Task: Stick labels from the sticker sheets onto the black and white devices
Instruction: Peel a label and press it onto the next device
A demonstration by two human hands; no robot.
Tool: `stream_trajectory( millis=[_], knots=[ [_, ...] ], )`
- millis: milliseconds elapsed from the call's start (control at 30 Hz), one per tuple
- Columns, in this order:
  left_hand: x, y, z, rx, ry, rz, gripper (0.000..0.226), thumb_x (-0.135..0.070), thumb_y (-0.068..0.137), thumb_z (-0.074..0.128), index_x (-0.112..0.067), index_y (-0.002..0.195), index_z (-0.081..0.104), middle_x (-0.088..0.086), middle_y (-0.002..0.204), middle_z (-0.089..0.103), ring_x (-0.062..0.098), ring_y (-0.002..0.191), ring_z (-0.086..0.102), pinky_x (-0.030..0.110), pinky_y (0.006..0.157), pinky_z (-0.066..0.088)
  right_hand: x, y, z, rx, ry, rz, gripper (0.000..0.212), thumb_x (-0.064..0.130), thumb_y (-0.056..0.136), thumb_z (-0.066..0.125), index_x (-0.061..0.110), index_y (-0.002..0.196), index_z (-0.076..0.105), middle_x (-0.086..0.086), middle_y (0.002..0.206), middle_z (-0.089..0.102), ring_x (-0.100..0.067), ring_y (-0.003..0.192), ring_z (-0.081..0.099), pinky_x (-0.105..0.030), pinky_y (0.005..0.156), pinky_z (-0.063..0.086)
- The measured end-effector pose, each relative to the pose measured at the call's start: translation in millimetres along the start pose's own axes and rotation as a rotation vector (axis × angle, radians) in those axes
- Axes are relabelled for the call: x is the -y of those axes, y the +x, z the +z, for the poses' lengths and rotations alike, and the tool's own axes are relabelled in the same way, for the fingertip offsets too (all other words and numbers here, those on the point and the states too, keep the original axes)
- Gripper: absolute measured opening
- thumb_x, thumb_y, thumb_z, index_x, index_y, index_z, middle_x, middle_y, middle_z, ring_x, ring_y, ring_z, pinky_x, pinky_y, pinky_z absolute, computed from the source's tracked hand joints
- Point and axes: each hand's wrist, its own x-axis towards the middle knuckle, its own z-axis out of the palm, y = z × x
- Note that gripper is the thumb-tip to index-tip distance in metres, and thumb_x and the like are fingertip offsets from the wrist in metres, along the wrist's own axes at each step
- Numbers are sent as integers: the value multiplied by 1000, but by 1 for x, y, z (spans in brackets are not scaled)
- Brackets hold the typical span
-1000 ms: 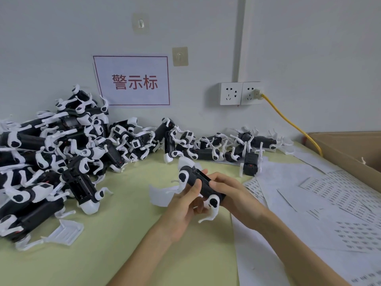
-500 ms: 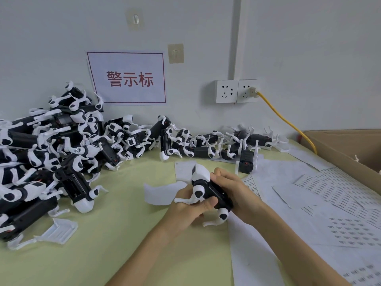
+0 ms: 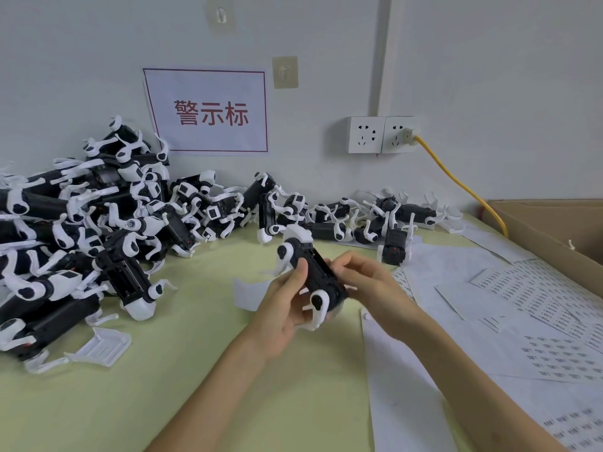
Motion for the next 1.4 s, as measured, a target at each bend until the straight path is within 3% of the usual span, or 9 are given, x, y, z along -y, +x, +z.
stream_trajectory(
  millis=[167, 300, 367, 533, 667, 833, 967, 1133, 1400],
  knots=[
    [-3, 4, -7, -137, -148, 17, 45, -56, 82, 61, -18, 96, 78, 7, 98, 77, 21, 86, 73, 30, 67, 53, -6, 1, -5, -424, -334, -23, 10, 11, 96, 64, 19, 90, 65, 3, 93, 72, -14, 80, 65, -24, 72, 46],
    [-11, 12, -35, -234, -380, 111, 43, -58, 84, 59, -23, 67, 78, -2, 76, 71, 17, 71, 59, 23, 49, 37, -23, 5, -15, -456, -953, 239, 33, 40, 98, 58, 24, 126, 62, 1, 132, 58, -23, 127, 49, -44, 108, 35],
    [-10, 14, -41, -259, -399, 62, 40, -56, 81, 64, -18, 82, 74, -5, 64, 64, 17, 67, 50, 24, 50, 33, -28, 6, -14, -410, -1058, 325, 49, 52, 97, 53, 25, 138, 56, -2, 148, 48, -25, 140, 37, -48, 115, 23],
    [-3, 11, -39, -189, -258, -16, 61, -39, 94, 53, -13, 39, 46, 2, 46, 40, 28, 55, 32, 31, 46, 9, -33, 13, -7, -346, -1029, 376, 49, 51, 92, 59, 30, 136, 54, 3, 131, 60, -24, 133, 47, -43, 111, 24],
    [-2, 9, -36, -240, -250, -57, 61, -36, 97, 53, -12, 42, 38, 9, 57, 30, 26, 54, 29, 21, 37, 21, -29, 9, -5, -300, -742, 257, 46, 35, 92, 65, 37, 135, 50, 6, 122, 67, -16, 105, 64, -33, 90, 44],
    [-5, 10, -36, -267, -264, -78, 48, -37, 96, 55, -11, 59, 39, 10, 65, 35, 26, 54, 37, 21, 37, 28, -33, 5, -4, -212, -778, 95, 47, 22, 100, 59, 28, 146, 54, 4, 137, 60, -5, 109, 54, -16, 82, 33],
    [-9, 8, -33, -291, -445, -96, 26, -33, 78, 74, -17, 74, 55, 3, 79, 61, 19, 78, 62, 28, 54, 49, -27, 7, -8, -292, -680, 4, 54, 14, 104, 52, 19, 156, 38, 5, 152, 45, 10, 89, 58, -17, 78, 42],
    [-13, 6, -33, -211, -540, -68, 25, -36, 76, 74, -15, 74, 60, 13, 107, 71, 30, 105, 67, 40, 103, 48, -13, 2, -18, -541, -637, -271, 65, 0, 101, 48, 20, 160, 31, 13, 164, 28, -6, 147, 33, -23, 112, 37],
    [-13, 5, -36, -140, -539, -121, 37, -42, 81, 71, -11, 100, 71, 29, 134, 61, 44, 125, 61, 55, 114, 40, -18, -5, 2, -83, -832, -420, 43, -5, 94, 49, 12, 127, 72, 7, 135, 65, -3, 127, 56, -20, 111, 40]
  ],
)
